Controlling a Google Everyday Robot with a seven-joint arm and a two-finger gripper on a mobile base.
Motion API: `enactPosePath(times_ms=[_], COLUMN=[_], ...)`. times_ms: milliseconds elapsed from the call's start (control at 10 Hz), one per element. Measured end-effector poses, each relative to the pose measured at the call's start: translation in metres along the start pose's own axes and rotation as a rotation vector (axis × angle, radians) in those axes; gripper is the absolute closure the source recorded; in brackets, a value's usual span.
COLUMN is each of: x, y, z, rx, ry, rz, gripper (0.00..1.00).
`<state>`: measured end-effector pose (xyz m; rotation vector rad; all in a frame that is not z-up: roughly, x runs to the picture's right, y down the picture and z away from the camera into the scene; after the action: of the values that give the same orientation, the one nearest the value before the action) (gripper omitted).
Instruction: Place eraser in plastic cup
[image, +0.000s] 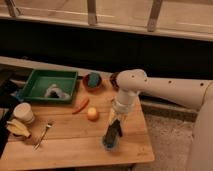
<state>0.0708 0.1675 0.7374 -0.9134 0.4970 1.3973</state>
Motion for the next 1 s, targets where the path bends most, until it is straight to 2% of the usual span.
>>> enactPosePath(times_ms=[400,500,1000], x=[-0.001,0.0,0.003], y=[-0.001,-0.001,-0.001], z=[0.007,0.006,-0.007], rx=[-0.001,-0.005,-0.02], ry=[0.013,0.008,-0.034], rz=[0.022,0.024,0.035], gripper=[0.4,0.35,0.34])
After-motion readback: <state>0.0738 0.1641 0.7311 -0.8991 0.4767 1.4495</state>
